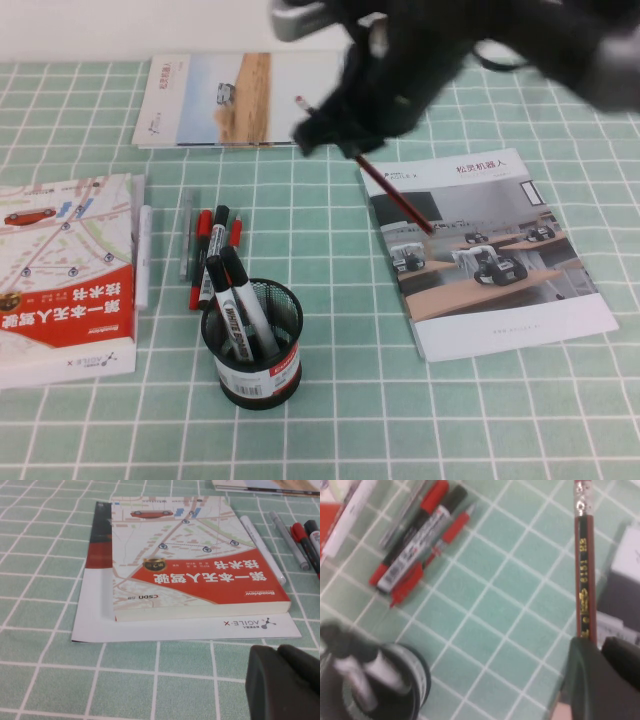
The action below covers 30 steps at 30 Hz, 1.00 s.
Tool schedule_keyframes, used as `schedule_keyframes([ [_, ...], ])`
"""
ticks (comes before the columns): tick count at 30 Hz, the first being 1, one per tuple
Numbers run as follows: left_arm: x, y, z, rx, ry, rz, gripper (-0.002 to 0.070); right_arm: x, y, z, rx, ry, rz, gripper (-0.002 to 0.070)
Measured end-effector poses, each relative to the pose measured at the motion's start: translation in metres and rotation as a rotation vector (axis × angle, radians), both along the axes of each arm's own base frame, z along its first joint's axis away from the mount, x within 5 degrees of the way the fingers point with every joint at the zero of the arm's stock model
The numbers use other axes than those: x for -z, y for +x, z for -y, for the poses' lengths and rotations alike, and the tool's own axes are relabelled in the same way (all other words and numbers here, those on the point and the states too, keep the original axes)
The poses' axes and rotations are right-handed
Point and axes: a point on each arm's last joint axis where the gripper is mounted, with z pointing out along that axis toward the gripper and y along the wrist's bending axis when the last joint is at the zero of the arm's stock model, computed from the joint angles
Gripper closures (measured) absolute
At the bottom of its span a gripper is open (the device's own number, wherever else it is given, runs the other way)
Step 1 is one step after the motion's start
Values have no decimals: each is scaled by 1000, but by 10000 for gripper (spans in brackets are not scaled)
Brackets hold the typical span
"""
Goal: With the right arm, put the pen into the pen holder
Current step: Place the pen onto the pen holder
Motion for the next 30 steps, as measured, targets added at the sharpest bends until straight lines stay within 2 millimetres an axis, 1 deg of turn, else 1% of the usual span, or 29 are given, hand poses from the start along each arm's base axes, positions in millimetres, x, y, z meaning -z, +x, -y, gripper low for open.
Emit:
schedule_keyframes([
  [1, 0, 0, 0, 0, 0, 0, 679, -1, -10, 7, -1, 22, 21, 671],
  [2, 0, 0, 0, 0, 0, 0, 679, 4, -18, 13, 1, 36, 25, 672],
  [4, 0, 0, 0, 0, 0, 0, 679, 7, -41, 29, -3, 108, 71, 672],
  [6, 0, 0, 0, 0, 0, 0, 679, 11, -59, 41, -9, 208, 141, 672],
  [8, 0, 0, 0, 0, 0, 0, 679, 18, -76, 51, -12, 297, 209, 672],
  [10, 0, 0, 0, 0, 0, 0, 679, 33, -94, 60, -23, 355, 249, 672],
  [13, 0, 0, 0, 0, 0, 0, 679, 56, -115, 63, -60, 451, 339, 672],
  [16, 0, 0, 0, 0, 0, 0, 679, 75, -130, 60, -110, 554, 451, 672],
  [19, 0, 0, 0, 0, 0, 0, 679, 86, -141, 55, -183, 660, 588, 672],
  [22, 0, 0, 0, 0, 0, 0, 679, 94, -144, 44, -253, 738, 684, 672],
  [26, 0, 0, 0, 0, 0, 0, 679, 104, -140, 31, -307, 833, 773, 673],
  [30, 0, 0, 0, 0, 0, 0, 679, 116, -130, 14, -340, 919, 787, 673],
])
